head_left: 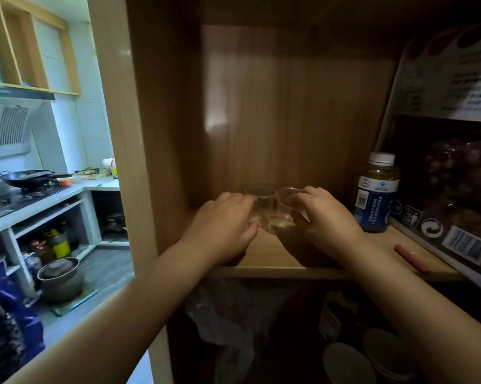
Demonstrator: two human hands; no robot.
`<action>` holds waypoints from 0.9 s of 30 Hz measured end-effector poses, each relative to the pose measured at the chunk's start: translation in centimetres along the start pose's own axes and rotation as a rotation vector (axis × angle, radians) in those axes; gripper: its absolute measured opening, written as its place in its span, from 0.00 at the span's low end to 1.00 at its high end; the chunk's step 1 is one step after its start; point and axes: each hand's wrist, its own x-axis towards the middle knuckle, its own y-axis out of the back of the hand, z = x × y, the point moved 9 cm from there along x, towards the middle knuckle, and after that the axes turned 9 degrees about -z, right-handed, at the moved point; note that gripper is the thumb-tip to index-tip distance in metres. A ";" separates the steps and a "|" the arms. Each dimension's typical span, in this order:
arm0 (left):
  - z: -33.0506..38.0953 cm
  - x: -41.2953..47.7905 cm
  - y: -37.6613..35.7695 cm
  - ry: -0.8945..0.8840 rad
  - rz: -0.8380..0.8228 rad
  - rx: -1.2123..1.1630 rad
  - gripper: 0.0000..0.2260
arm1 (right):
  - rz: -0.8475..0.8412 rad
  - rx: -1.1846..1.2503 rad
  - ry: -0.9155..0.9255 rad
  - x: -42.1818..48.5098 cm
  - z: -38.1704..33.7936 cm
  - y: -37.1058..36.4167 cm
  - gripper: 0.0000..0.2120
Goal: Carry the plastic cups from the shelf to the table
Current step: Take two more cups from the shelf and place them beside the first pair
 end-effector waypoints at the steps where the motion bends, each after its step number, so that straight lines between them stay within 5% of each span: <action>1: 0.1 -0.1 0.1 -0.011 0.007 0.004 0.19 | -0.001 0.004 0.003 -0.2 -0.1 0.1 0.13; 15: 1.6 -5.3 4.0 -0.124 0.173 -0.009 0.08 | 0.057 -0.032 0.079 -4.5 -5.1 3.4 0.07; 27: -1.6 -17.8 10.4 -0.049 0.234 0.017 0.06 | 0.129 0.028 0.200 -8.3 -19.8 5.1 0.09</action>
